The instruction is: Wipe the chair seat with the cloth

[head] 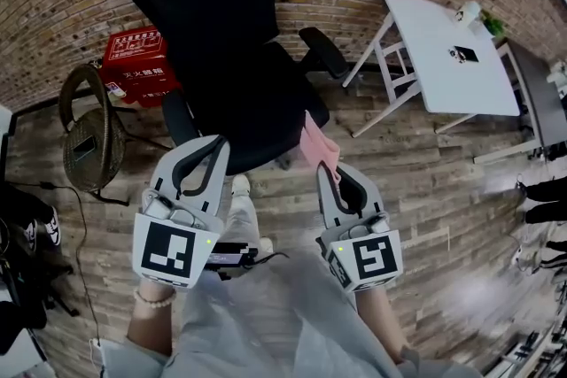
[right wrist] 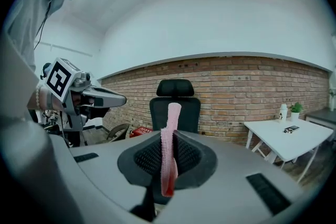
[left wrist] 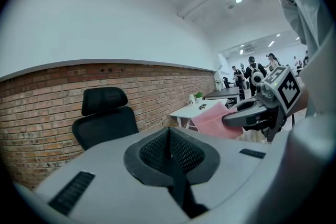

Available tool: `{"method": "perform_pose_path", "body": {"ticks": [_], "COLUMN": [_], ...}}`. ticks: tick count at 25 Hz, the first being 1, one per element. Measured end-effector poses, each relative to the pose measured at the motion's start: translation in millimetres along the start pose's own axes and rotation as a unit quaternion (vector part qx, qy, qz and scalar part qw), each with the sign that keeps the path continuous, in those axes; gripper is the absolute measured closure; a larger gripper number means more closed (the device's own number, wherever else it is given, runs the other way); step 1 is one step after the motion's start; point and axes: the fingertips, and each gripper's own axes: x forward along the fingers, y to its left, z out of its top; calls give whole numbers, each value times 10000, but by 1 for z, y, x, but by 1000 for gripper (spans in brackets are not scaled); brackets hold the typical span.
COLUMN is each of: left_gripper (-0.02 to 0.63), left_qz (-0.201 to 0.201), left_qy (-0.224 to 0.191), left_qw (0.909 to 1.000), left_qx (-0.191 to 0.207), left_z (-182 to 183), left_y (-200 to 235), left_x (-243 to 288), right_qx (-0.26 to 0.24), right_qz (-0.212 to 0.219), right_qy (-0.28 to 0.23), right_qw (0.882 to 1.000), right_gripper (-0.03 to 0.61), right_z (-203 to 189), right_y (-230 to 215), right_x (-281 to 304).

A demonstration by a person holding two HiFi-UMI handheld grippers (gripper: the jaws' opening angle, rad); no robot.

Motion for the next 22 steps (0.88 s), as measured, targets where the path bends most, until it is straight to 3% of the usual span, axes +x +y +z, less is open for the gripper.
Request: {"method": "perform_pose_path", "body": {"ticks": [11, 22], "left_gripper": [595, 595], "left_qz": [-464, -804], "left_qy": [30, 232], "left_qw": [9988, 9964], "left_qx": [127, 116], "left_z": [-4, -32], "left_y": [80, 183], "left_x": [125, 220], "right_qx": [101, 119], "right_qz": [-205, -188], "right_qy": [251, 668], "right_qw": [9994, 9975], "right_gripper": [523, 523], "right_z": [15, 22], "right_y": [-57, -80], "right_x": [127, 264]}}
